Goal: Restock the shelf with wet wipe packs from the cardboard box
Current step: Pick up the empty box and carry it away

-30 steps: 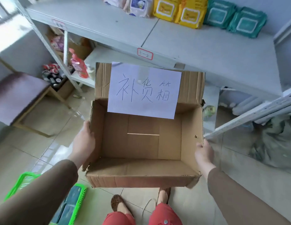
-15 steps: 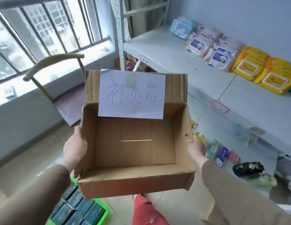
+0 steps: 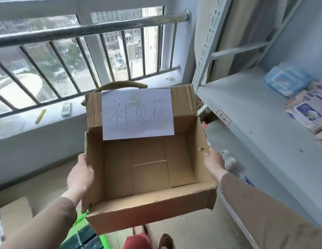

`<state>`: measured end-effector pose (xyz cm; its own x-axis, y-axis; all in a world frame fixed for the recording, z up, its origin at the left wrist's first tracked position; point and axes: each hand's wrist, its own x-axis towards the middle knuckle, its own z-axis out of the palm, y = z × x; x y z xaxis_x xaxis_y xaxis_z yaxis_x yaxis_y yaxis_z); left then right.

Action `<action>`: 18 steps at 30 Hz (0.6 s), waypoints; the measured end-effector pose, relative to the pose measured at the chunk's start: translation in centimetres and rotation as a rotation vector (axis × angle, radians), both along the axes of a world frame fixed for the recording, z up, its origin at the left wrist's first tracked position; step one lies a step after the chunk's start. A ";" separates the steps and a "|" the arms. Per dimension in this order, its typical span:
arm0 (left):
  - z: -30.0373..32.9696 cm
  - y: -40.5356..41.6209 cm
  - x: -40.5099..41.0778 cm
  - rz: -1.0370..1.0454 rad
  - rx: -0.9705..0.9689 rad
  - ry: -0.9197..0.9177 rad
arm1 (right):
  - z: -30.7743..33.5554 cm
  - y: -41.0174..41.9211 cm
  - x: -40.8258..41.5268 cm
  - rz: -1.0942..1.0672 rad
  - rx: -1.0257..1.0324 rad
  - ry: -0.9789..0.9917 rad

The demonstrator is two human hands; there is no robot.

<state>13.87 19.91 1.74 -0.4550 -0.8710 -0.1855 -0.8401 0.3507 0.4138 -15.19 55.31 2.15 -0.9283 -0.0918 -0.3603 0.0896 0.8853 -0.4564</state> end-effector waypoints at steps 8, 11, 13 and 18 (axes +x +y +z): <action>-1.7 -11.0 -5.0 0.069 0.055 0.005 | -0.1 -14.3 -9.1 0.067 0.023 -0.030; -2.1 -14.4 -6.7 0.077 0.080 -0.007 | -0.2 -18.4 -11.3 0.043 0.017 -0.047; -2.6 -16.3 -7.6 0.084 0.101 -0.012 | -0.6 -20.9 -12.8 0.067 0.030 -0.068; -4.7 -19.8 -9.9 0.112 0.163 -0.034 | -2.4 -25.8 -16.3 0.114 0.072 -0.065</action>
